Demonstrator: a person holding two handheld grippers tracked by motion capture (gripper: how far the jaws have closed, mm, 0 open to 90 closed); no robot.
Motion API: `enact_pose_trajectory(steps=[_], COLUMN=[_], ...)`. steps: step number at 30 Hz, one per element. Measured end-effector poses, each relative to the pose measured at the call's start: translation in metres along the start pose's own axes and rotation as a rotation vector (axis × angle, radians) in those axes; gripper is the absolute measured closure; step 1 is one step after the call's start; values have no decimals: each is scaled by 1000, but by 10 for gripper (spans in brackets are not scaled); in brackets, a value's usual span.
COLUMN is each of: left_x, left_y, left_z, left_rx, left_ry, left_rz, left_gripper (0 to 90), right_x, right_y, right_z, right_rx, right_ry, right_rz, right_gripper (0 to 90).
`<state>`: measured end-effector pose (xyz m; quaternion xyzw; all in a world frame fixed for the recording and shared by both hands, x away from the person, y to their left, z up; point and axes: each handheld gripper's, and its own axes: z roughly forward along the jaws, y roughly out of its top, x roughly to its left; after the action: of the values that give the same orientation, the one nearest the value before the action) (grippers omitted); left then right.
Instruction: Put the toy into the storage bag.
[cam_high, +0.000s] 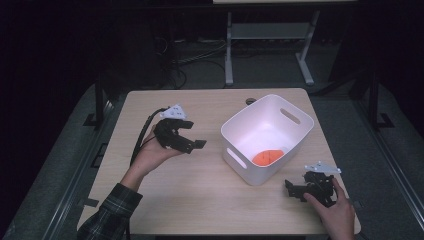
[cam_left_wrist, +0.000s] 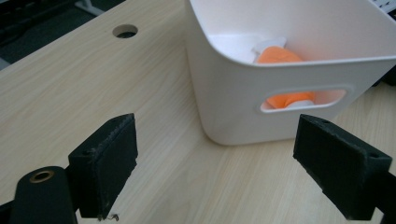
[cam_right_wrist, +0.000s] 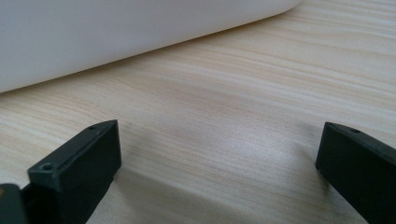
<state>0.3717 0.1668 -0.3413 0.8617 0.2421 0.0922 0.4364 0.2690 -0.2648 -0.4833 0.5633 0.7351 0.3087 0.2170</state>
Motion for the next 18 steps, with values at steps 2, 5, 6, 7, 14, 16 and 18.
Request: enact_pose_trajectory(steps=[2, 5, 6, 7, 14, 16, 18], left_x=[0, -1, -1, -2, -4, -5, -7], left_y=[-3, -15, -15, -21, -41, -48, -58], left_z=[-2, -10, -10, -14, -21, -23, -26], left_rx=[-4, -15, -15, -14, -1, 5, 20], left_ry=[4, 27, 27, 41, 70, 82, 94], left_rz=[3, -10, -10, -9, -22, -25, -32], left_gripper=[129, 129, 129, 128, 128, 127, 127], right_x=[0, 0, 0, 0, 0, 0, 0], right_y=[0, 0, 0, 0, 0, 0, 0], right_z=[0, 0, 0, 0, 0, 0, 0], right_rx=[-1, 0, -1, 0, 1, 0, 0], right_ry=[0, 0, -1, -1, 1, 1, 1], right_rz=[-1, -4, -4, -4, -4, -3, -1], right_gripper=[0, 0, 0, 0, 0, 0, 0])
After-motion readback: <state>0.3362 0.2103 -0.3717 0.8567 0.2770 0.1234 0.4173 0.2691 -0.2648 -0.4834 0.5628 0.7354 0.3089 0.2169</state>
